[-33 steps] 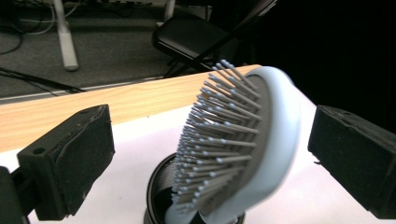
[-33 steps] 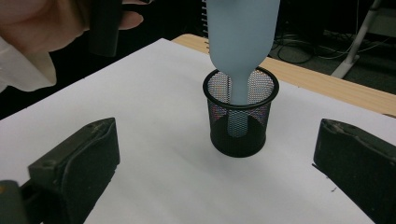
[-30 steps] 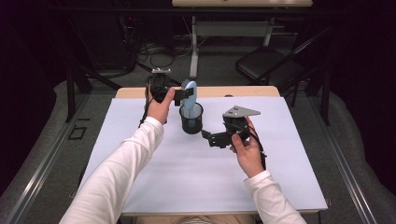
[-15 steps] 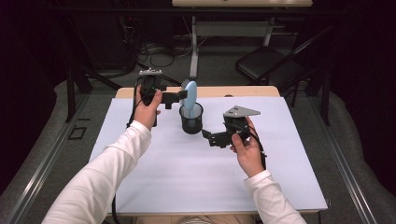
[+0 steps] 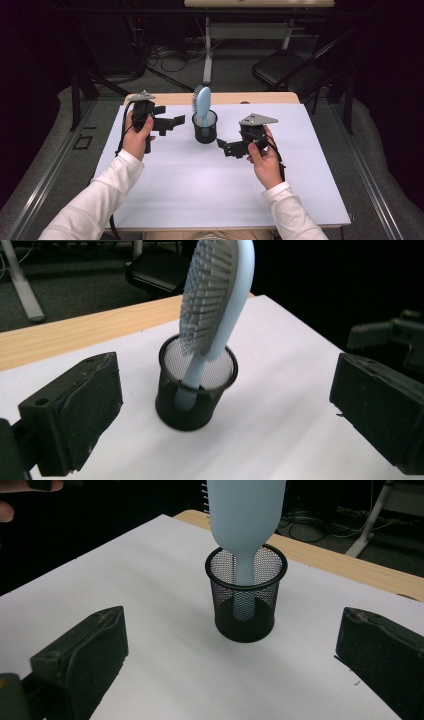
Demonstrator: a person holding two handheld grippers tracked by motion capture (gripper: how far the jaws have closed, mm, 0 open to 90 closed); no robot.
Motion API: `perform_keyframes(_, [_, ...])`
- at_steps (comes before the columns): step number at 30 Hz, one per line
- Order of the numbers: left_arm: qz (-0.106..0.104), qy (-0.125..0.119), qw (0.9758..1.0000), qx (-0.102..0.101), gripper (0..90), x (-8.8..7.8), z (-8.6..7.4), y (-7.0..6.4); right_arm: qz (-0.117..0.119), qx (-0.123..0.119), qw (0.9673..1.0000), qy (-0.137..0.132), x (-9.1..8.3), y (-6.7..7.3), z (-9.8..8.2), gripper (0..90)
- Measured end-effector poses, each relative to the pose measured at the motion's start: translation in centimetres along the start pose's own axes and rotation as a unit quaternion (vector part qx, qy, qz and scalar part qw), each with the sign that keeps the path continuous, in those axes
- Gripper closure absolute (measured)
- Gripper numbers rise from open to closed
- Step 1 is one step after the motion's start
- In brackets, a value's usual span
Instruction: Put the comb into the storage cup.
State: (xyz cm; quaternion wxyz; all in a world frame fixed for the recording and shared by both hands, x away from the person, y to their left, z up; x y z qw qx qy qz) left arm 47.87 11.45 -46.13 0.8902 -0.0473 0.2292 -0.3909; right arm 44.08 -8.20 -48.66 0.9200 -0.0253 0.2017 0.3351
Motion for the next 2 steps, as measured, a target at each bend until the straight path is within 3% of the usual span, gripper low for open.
perform_keyframes(2, [0.005,0.003,1.0,0.002,0.4,-0.58,-0.75,0.41,-0.002,0.0,1.0,0.005,0.07,-0.04,-0.14,0.0])
Point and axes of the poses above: each handheld gripper's, and its own axes: x roughly forward along the jaws, z roughly out of its top, y roughly to its left, the point moved 10 cm from there along x, roughly forward along the jaws, and after that the axes turned 4 degrees about -y, right-handed, at the moved point
